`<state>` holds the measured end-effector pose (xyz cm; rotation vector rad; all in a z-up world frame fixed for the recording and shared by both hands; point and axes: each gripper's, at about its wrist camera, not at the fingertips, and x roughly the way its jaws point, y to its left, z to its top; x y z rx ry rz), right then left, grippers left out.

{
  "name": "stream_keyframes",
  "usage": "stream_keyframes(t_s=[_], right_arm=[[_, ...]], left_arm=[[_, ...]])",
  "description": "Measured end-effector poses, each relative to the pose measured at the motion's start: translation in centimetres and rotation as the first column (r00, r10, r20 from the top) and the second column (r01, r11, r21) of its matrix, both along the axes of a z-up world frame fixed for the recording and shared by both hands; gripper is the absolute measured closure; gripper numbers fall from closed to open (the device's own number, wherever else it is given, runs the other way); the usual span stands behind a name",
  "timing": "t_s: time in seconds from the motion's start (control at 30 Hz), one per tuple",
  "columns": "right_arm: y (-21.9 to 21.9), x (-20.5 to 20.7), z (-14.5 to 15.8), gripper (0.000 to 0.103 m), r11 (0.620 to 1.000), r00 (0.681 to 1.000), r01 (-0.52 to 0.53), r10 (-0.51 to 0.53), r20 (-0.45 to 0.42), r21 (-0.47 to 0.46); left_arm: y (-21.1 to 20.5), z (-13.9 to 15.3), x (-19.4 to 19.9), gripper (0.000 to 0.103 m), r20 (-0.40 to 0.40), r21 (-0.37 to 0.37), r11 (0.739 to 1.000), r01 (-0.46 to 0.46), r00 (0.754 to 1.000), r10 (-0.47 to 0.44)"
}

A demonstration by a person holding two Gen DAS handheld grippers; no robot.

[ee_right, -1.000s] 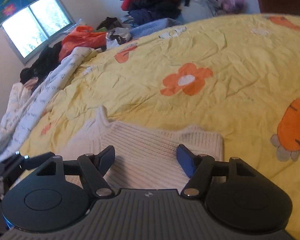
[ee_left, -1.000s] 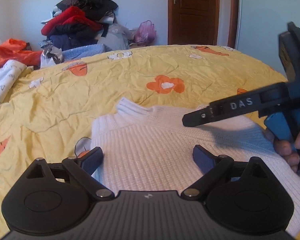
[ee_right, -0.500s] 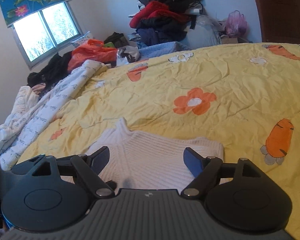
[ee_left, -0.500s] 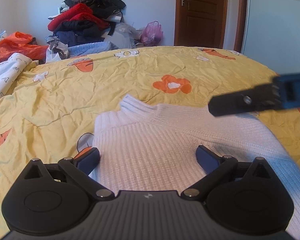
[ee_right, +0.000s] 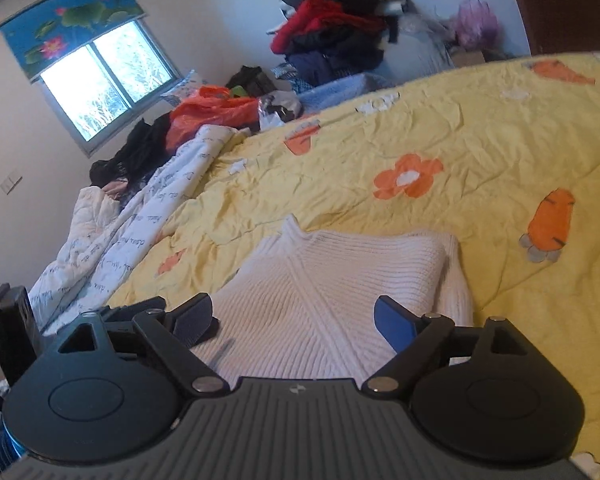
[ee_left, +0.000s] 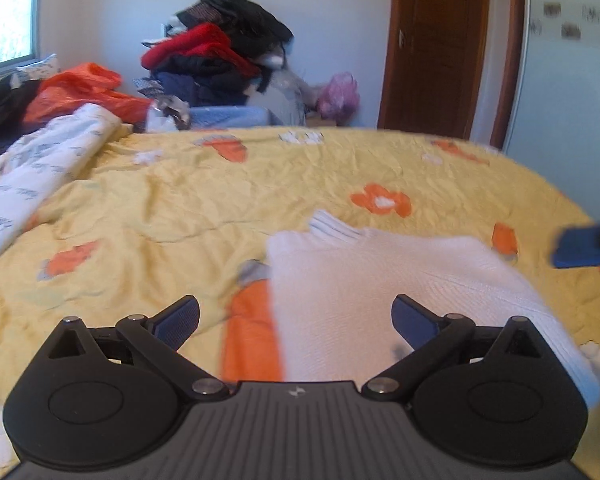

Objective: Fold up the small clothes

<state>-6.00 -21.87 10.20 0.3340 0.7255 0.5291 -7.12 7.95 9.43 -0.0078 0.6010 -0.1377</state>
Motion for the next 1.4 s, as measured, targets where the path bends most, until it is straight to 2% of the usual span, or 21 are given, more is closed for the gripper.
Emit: stream_keyframes(t_s=[0.07, 0.13, 0.2, 0.27, 0.33, 0.37, 0.4, 0.43, 0.47, 0.5, 0.53, 0.63, 0.7, 0.73, 0.77, 0.83, 0.93, 1.03, 1.2, 1.4], right_arm=[[-1.6, -3.9, 1.4, 0.01, 0.998, 0.995, 0.006, 0.001, 0.096, -0.064], [-3.5, -8.0, 2.5, 0.005, 0.982, 0.98, 0.05, -0.014, 0.198, -0.18], [-5.8, -11.1, 2.9, 0.004, 0.95, 0.969, 0.108, -0.035, 0.246, -0.291], [-8.4, -13.9, 2.9, 0.004, 0.894, 0.963, 0.176, -0.069, 0.261, -0.413], [-10.6, -15.9, 2.6, 0.004, 0.792, 0.95, 0.261, -0.111, 0.29, -0.551], [-11.3, -16.8, 2.3, 0.004, 0.704, 0.939, 0.314, -0.129, 0.32, -0.637], [-11.7, -17.4, 1.8, 0.004, 0.608, 0.926, 0.359, -0.141, 0.349, -0.708], [-12.1, -17.8, 1.1, 0.004, 0.517, 0.915, 0.396, -0.155, 0.372, -0.759], [-12.3, -17.9, 0.5, 0.004, 0.461, 0.906, 0.422, -0.178, 0.385, -0.781], [-12.2, -18.0, 0.1, 0.004, 0.452, 0.901, 0.433, -0.202, 0.383, -0.78], [-11.9, -18.1, -0.4, 0.004, 0.497, 0.904, 0.427, -0.223, 0.365, -0.755], [-8.6, -18.2, -1.6, 0.001, 0.708, 0.932, 0.355, -0.222, 0.285, -0.61], [-5.4, -17.1, -3.2, 0.001, 0.805, 0.959, 0.273, -0.187, 0.212, -0.526], [-3.6, -16.1, -4.3, 0.001, 0.833, 0.971, 0.233, -0.173, 0.164, -0.501], [-2.1, -15.3, -5.5, 0.001, 0.845, 0.98, 0.2, -0.165, 0.114, -0.496], [1.0, -13.9, -7.2, 0.001, 0.83, 0.985, 0.166, -0.167, 0.047, -0.533], [3.4, -13.2, -8.8, 0.0, 0.795, 0.978, 0.193, -0.2, 0.052, -0.576], [2.8, -12.9, -9.2, 0.0, 0.845, 0.962, 0.253, -0.27, 0.034, -0.47], [4.3, -13.7, -10.2, 0.0, 0.816, 0.933, 0.353, -0.34, 0.114, -0.457], [4.3, -14.7, -11.0, 0.001, 0.808, 0.913, 0.408, -0.372, 0.169, -0.424]], left_arm=[[3.3, 1.4, -2.1, 0.0, 0.028, 0.021, 0.999, -0.033, 0.999, 0.032], [6.7, 3.0, -4.0, 0.0, 0.068, 0.103, 0.991, -0.082, 0.995, 0.076], [10.7, 4.9, -5.6, 0.0, 0.115, 0.193, 0.966, -0.172, 0.982, 0.152], [13.7, 6.6, -6.6, 0.0, 0.158, 0.252, 0.929, -0.27, 0.959, 0.235], [15.8, 8.3, -7.8, 0.0, 0.219, 0.287, 0.876, -0.388, 0.916, 0.335], [16.0, 8.7, -8.5, 0.0, 0.25, 0.285, 0.86, -0.423, 0.899, 0.359], [15.6, 8.7, -9.2, 0.0, 0.272, 0.268, 0.857, -0.44, 0.888, 0.371], [14.9, 8.4, -9.8, 0.0, 0.27, 0.251, 0.869, -0.426, 0.893, 0.36], [13.4, 7.8, -10.3, 0.0, 0.25, 0.234, 0.896, -0.377, 0.914, 0.319], [11.4, 6.6, -10.9, 0.0, 0.232, 0.217, 0.922, -0.32, 0.935, 0.27], [9.2, 5.3, -11.3, 0.0, 0.218, 0.204, 0.939, -0.276, 0.948, 0.232], [2.3, 0.9, -11.9, 0.0, 0.135, 0.177, 0.973, -0.146, 0.983, 0.123], [-1.5, -1.9, -11.6, 0.0, 0.06, 0.153, 0.983, -0.098, 0.994, 0.09], [-2.7, -2.8, -11.4, 0.0, 0.029, 0.141, 0.985, -0.096, 0.995, 0.093], [-3.9, -4.1, -11.3, 0.0, 0.002, 0.132, 0.987, -0.091, 0.996, 0.092], [-5.4, -5.9, -11.0, 0.0, -0.055, 0.114, 0.989, -0.099, 0.993, 0.106], [-6.2, -8.4, -9.9, 0.0, -0.158, 0.094, 0.993, -0.072, 0.984, 0.087], [-6.6, -9.2, -9.9, 0.0, -0.12, 0.084, 0.994, -0.076, 0.989, 0.085], [-6.7, -9.0, -9.4, 0.0, -0.146, 0.082, 0.995, -0.066, 0.986, 0.077], [-6.8, -8.6, -9.5, 0.0, -0.188, 0.075, 0.992, -0.098, 0.976, 0.111]])
